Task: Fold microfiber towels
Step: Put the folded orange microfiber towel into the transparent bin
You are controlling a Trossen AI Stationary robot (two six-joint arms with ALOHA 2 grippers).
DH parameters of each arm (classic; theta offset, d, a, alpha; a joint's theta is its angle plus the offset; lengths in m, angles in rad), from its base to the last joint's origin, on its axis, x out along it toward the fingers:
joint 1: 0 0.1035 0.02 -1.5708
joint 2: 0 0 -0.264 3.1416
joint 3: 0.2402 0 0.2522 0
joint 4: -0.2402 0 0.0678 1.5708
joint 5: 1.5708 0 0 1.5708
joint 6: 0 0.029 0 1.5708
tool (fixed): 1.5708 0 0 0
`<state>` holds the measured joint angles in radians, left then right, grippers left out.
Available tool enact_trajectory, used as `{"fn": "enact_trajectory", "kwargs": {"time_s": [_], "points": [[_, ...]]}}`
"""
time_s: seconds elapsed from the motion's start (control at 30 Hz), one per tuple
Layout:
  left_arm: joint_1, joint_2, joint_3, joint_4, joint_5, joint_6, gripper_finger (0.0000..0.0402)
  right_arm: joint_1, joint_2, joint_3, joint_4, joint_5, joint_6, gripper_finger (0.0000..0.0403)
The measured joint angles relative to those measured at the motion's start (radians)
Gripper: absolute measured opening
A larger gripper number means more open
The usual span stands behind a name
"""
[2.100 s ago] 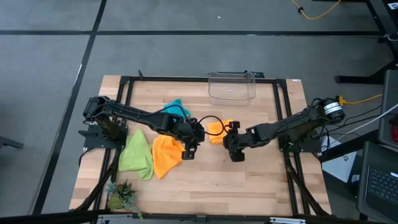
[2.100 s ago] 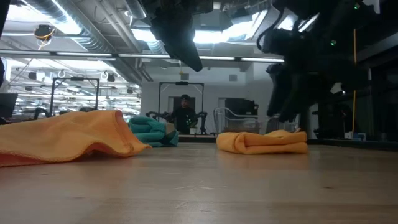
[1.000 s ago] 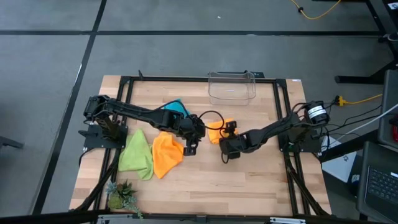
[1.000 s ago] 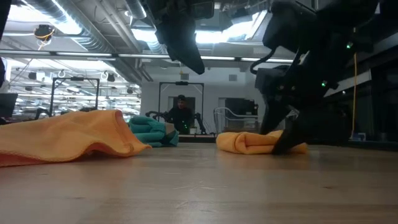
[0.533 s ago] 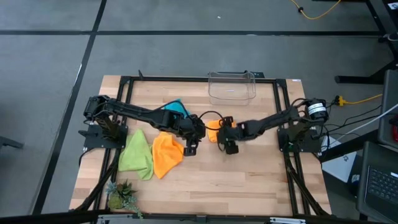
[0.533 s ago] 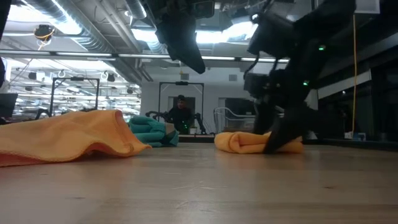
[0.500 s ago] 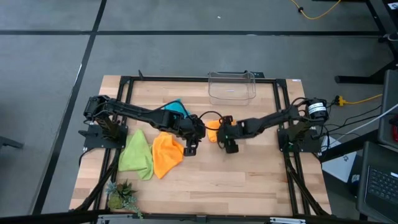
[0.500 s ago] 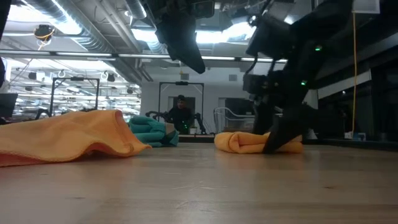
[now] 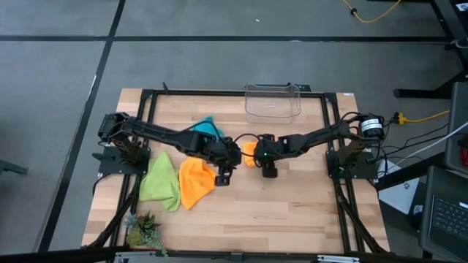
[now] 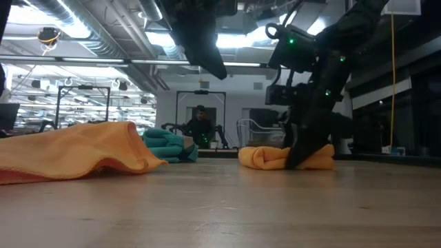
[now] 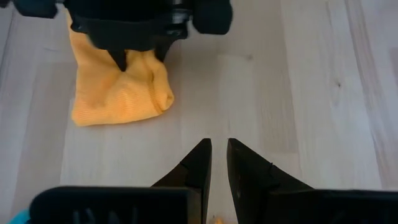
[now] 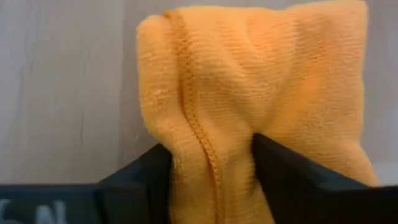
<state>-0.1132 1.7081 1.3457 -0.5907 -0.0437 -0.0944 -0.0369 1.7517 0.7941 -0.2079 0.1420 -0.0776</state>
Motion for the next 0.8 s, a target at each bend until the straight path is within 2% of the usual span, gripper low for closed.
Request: {"fn": "enact_trajectory", "kwargs": {"time_s": [0.37, 0.57, 0.73, 0.8], "points": [[-0.039, 0.000, 0.000, 0.000, 0.000, -0.005, 0.0045, 0.014, 0.005, -0.001, 0.012, 0.066, 0.199, 0.0021], [-0.052, 0.000, 0.000, 0.000, 0.000, -0.044, 0.0045, 0.013, -0.012, -0.003, 0.012, 0.055, 0.205, 0.0020], [-0.063, 0.000, 0.000, -0.002, 0.000, -0.060, 0.0045, 0.012, -0.095, 0.012, -0.073, 0.032, 0.174, 0.0020], [-0.067, 0.000, 0.000, -0.002, 0.000, -0.060, 0.0045, 0.011, -0.147, 0.030, -0.106, 0.060, 0.170, 0.0020]]}}
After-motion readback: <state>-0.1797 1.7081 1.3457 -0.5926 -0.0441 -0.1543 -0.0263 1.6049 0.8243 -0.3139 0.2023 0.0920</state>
